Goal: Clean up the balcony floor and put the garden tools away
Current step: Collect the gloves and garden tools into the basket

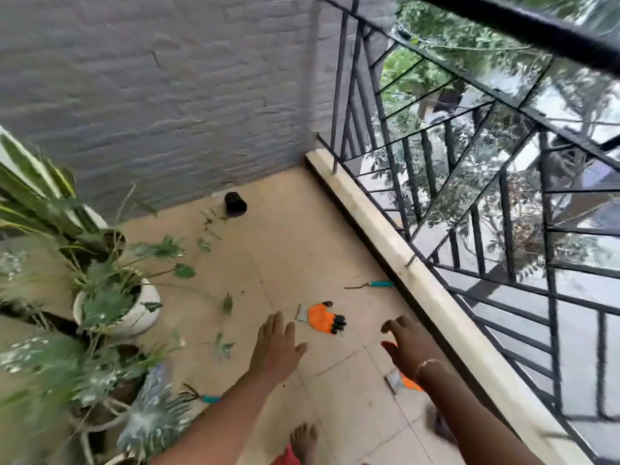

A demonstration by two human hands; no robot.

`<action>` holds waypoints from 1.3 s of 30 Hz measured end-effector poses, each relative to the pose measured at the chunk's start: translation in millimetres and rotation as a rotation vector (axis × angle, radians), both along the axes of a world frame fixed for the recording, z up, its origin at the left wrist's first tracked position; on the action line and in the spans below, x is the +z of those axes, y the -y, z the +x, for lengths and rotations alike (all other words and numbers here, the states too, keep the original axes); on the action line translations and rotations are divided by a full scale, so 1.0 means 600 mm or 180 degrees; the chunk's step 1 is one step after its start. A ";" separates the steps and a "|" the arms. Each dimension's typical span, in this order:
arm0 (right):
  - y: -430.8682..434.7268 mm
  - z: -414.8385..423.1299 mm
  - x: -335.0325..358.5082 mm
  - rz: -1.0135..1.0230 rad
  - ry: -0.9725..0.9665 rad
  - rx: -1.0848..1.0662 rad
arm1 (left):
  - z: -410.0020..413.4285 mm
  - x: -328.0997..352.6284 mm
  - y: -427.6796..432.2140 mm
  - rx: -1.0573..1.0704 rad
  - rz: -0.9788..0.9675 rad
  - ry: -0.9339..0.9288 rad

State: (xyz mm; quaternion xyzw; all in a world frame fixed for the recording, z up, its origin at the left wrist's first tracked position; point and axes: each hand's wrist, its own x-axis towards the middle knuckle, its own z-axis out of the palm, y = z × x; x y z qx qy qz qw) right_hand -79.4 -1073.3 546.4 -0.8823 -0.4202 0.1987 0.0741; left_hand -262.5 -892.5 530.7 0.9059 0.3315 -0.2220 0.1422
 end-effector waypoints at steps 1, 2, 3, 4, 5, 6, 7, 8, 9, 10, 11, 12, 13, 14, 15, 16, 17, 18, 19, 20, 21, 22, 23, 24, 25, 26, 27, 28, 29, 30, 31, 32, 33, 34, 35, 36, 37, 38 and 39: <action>-0.018 0.011 -0.003 0.0039 -0.0010 -0.0018 | 0.013 0.001 -0.013 -0.0010 0.0022 0.0012; -0.031 0.023 -0.004 0.0000 -0.0046 -0.0034 | 0.028 -0.001 -0.024 -0.0008 0.0023 0.0034; -0.039 0.033 -0.006 -0.0080 -0.0068 -0.0028 | 0.044 -0.001 -0.033 0.0018 0.0004 0.0064; -0.045 0.044 -0.010 -0.0126 -0.0104 -0.0039 | 0.060 -0.003 -0.041 0.0037 -0.0011 0.0090; -0.049 0.059 -0.015 -0.0173 -0.0130 -0.0037 | 0.081 -0.007 -0.048 0.0047 -0.0033 0.0113; -0.050 0.076 -0.021 -0.0234 -0.0161 -0.0030 | 0.101 -0.013 -0.054 0.0038 -0.0067 0.0132; -0.050 0.095 -0.027 -0.0310 -0.0176 -0.0036 | 0.123 -0.015 -0.059 0.0045 -0.0131 0.0177; -0.051 0.117 -0.032 -0.0386 -0.0191 -0.0070 | 0.147 -0.017 -0.064 0.0052 -0.0153 0.0213; -0.052 0.143 -0.037 -0.0478 -0.0195 -0.0088 | 0.173 -0.018 -0.070 0.0061 -0.0161 0.0240; -0.054 0.170 -0.042 -0.0557 -0.0206 -0.0086 | 0.199 -0.024 -0.076 0.0048 -0.0182 0.0235; -0.058 0.201 -0.047 -0.0598 -0.0204 -0.0067 | 0.229 -0.022 -0.085 0.0070 -0.0232 0.0228; -0.063 0.230 -0.051 -0.0627 -0.0205 -0.0059 | 0.257 -0.024 -0.091 0.0074 -0.0261 0.0195; -0.070 0.262 -0.053 -0.0673 -0.0192 -0.0052 | 0.289 -0.022 -0.096 0.0155 -0.0284 0.0266; -0.078 0.295 -0.055 -0.0734 -0.0189 -0.0064 | 0.321 -0.022 -0.102 0.0178 -0.0211 0.0429; -0.085 0.330 -0.056 -0.0769 -0.0174 -0.0079 | 0.356 -0.019 -0.109 0.0192 -0.0151 0.0528; -0.093 0.362 -0.057 -0.0774 -0.0175 -0.0095 | 0.389 -0.021 -0.118 0.0199 -0.0137 0.0617; -0.101 0.391 -0.056 -0.0770 -0.0169 -0.0091 | 0.418 -0.020 -0.123 0.0212 -0.0205 0.0535; -0.110 0.420 -0.055 -0.0778 -0.0179 -0.0084 | 0.444 -0.025 -0.128 0.0254 -0.0310 0.0387; -0.120 0.450 -0.056 -0.0792 -0.0177 -0.0070 | 0.472 -0.033 -0.137 0.0292 -0.0400 0.0279; -0.129 0.477 -0.059 -0.0808 -0.0174 -0.0050 | 0.502 -0.045 -0.145 0.0332 -0.0472 0.0323; -0.140 0.502 -0.063 -0.0858 -0.0170 -0.0010 | 0.531 -0.053 -0.151 0.0408 -0.0517 0.0421; -0.151 0.524 -0.067 -0.0916 -0.0161 0.0048 | 0.558 -0.065 -0.154 0.0449 -0.0545 0.0497; -0.162 0.543 -0.070 -0.0988 -0.0170 0.0084 | 0.582 -0.074 -0.155 0.0562 -0.0618 0.0561; -0.173 0.560 -0.079 -0.1025 -0.0169 0.0101 | 0.605 -0.089 -0.156 0.0619 -0.0656 0.0590; -0.184 0.576 -0.090 -0.1045 -0.0161 0.0127 | 0.625 -0.100 -0.157 0.0726 -0.0740 0.0636; -0.195 0.588 -0.104 -0.1077 -0.0185 0.0153 | 0.643 -0.115 -0.157 0.0779 -0.0785 0.0644; -0.206 0.600 -0.121 -0.1121 -0.0247 0.0165 | 0.659 -0.129 -0.156 0.0906 -0.0901 0.0627; -0.217 0.610 -0.140 -0.1156 -0.0309 0.0182 | 0.673 -0.150 -0.154 0.0965 -0.0962 0.0712; -0.226 0.619 -0.162 -0.1181 -0.0362 0.0188 | 0.685 -0.171 -0.151 0.1030 -0.1037 0.0830; -0.234 0.629 -0.187 -0.1202 -0.0395 0.0191 | 0.695 -0.203 -0.147 0.1209 -0.1111 0.1006; -0.242 0.638 -0.215 -0.1219 -0.0408 0.0193 | 0.702 -0.236 -0.141 0.1451 -0.1263 0.1076; -0.249 0.645 -0.245 -0.1250 -0.0407 0.0183 | 0.707 -0.270 -0.135 0.1664 -0.1460 0.1014; -0.256 0.651 -0.278 -0.1288 -0.0427 0.0164 | 0.711 -0.304 -0.130 0.1755 -0.1620 0.0975; -0.263 0.655 -0.316 -0.1315 -0.0479 0.0155 | 0.713 -0.342 -0.127 0.1795 -0.1666 0.0996; -0.267 0.659 -0.360 -0.1319 -0.0556 0.0149 | 0.713 -0.373 -0.125 0.1862 -0.1688 0.0995; -0.271 0.660 -0.407 -0.1333 -0.0633 0.0172 | 0.713 -0.409 -0.123 0.1920 -0.1646 0.1004; -0.273 0.662 -0.454 -0.1385 -0.0680 0.0246 | 0.712 -0.445 -0.121 0.1935 -0.1615 0.0993; -0.277 0.662 -0.498 -0.1449 -0.0688 0.0333 | 0.711 -0.481 -0.121 0.1946 -0.1624 0.0971; -0.281 0.664 -0.542 -0.1516 -0.0694 0.0428 | 0.708 -0.520 -0.117 0.2040 -0.1645 0.0903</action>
